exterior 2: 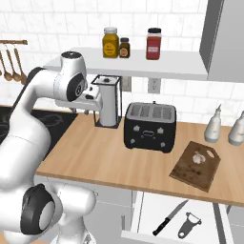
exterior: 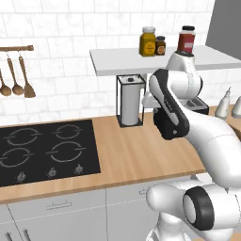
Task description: Place the appropriate cutting tool for cutting the garlic skin on the cutting board.
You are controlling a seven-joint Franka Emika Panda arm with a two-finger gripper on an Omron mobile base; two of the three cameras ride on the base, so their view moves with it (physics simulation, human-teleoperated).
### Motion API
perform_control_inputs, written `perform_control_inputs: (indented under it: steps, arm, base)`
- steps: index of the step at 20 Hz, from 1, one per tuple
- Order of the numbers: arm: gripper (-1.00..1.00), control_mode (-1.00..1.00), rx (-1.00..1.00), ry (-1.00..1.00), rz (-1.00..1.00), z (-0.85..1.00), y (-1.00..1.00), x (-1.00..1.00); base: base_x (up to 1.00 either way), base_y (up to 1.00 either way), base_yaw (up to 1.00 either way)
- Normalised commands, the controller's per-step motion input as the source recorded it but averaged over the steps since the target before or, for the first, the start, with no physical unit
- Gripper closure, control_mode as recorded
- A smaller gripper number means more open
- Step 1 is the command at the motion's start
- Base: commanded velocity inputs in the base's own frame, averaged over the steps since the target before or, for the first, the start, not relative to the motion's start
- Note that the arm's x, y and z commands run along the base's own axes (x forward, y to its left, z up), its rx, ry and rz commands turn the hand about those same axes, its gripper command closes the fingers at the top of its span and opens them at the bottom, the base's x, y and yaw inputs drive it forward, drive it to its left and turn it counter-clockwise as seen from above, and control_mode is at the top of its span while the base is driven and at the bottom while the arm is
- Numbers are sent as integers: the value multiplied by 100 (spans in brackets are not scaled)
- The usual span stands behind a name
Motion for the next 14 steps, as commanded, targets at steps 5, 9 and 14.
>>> perform_control_inputs:
  steps: [5, 9, 14]
  arm:
    - [-100, -100, 0, 0, 0, -5, -15, -19]
    - [-100, -100, 7, -2, 1, -9, -90, -74]
    - [-100, -100, 2, -6, 0, -49, -100, -65]
  base:
    - [0, 0, 0]
    - [0, 0, 0]
    - [0, 0, 0]
